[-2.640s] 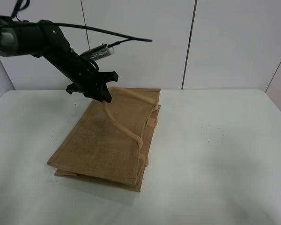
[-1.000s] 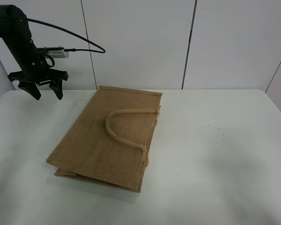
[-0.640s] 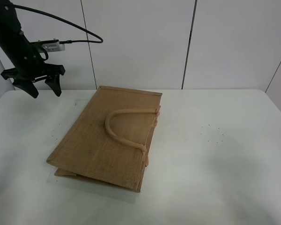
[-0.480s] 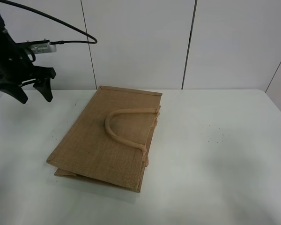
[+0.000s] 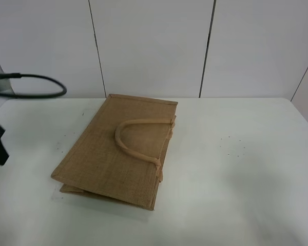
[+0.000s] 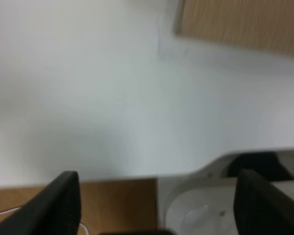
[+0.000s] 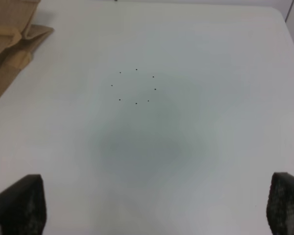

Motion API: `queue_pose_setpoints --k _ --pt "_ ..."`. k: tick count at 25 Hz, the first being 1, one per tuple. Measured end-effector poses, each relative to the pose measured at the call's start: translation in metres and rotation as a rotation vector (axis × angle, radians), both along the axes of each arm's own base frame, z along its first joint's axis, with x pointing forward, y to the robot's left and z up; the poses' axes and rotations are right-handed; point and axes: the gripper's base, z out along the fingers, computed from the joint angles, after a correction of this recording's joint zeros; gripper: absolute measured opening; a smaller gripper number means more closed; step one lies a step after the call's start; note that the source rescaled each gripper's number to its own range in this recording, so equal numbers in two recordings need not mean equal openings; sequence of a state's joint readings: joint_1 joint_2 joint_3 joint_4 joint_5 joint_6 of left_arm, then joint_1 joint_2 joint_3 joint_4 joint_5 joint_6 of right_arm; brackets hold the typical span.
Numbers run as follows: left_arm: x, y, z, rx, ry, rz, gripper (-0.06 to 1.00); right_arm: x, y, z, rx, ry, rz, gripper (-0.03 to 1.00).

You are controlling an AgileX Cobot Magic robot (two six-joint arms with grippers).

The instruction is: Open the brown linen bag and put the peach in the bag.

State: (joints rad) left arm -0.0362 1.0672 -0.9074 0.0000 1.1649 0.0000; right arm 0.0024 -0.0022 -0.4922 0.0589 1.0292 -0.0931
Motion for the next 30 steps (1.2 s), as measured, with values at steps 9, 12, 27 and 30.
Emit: queue_pose_setpoints --k 9,12,27,30 --pt "-0.09 0.005 -0.046 0.01 -0.223 0.004 0.95 0.0 0.0 0.0 0.0 0.0 0.0 1.0" --pt "-0.108 0.006 -0.047 0.015 -0.288 -0.011 0.95 0.0 0.0 0.0 0.0 0.0 0.0 1.0" --pt "-0.138 0.005 -0.039 -0.011 -0.499 -0.012 0.95 0.0 0.0 0.0 0.0 0.0 0.0 1.0" --pt "-0.146 0.006 -0.038 -0.008 -0.551 0.002 0.95 0.0 0.0 0.0 0.0 0.0 0.0 1.0"
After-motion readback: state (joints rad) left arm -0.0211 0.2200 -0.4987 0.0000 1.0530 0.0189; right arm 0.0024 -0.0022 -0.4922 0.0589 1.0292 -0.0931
